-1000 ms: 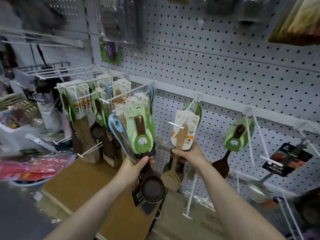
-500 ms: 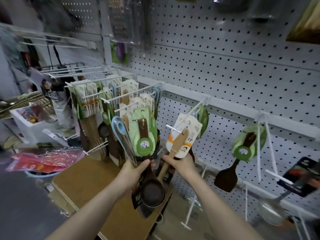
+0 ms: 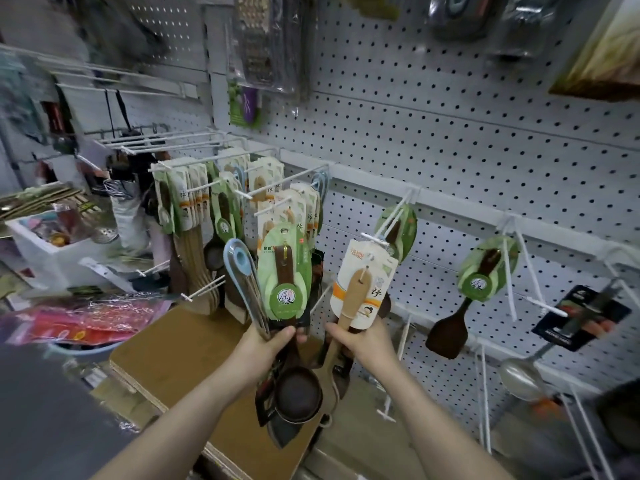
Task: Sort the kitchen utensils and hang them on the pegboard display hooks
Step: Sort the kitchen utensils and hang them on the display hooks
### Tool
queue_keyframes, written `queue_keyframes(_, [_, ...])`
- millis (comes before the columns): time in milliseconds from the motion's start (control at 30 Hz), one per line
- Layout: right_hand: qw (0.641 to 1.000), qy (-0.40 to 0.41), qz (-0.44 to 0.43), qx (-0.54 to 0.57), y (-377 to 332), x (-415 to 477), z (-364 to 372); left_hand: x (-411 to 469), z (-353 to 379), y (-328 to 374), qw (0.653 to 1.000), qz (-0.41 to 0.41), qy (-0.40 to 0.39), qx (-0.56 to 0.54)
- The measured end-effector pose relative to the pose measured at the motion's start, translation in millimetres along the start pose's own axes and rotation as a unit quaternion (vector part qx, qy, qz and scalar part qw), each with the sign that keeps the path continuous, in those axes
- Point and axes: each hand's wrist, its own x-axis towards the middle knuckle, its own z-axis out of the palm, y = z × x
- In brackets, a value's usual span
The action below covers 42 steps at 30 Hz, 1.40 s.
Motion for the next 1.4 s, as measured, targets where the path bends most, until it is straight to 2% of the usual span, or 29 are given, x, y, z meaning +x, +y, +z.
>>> queue_keyframes(200, [0.999,0.028,0.025,0.03,-25,-35,26,-32,-43,2,1.0,0.001,-0.005,0.026])
queue_keyframes(367, [0.998,0.057,0.04,0.007,-44,-59,59,-55,-90,-6,0.999,-0.007,0.006,0.033])
queue_keyframes(600, [0.985,0.04,-0.01,-0.17,-83,-81,109,-88,-148,-9,0.999,-0.011,0.037,0.013])
queue_keyframes(733, [0.975,0.001,-0.082,-0.206,-101,-75,132,-107,-184,-10,0.997,-0.013,0.075,0.0])
queue_keyframes(867, [0.932,-0.029,-0.139,-0.334,-120,-57,161,-124,-222,-11,0.994,-0.013,0.104,-0.009])
queue_keyframes(1000, [0.837,-0.069,-0.194,-0.507,-153,-47,192,-138,-256,-11,0.99,-0.015,0.141,-0.02])
queue_keyframes(1033, [0.825,-0.085,-0.192,-0.525,-161,-45,200,-141,-265,-11,0.988,-0.014,0.154,-0.032])
queue_keyframes(1267, [0.826,-0.193,-0.178,-0.499,-231,-50,266,-164,-316,-6,0.965,-0.011,0.237,-0.109])
queue_keyframes(1400, [0.861,-0.251,-0.146,-0.417,-258,-54,312,-177,-339,-5,0.955,-0.018,0.255,-0.153])
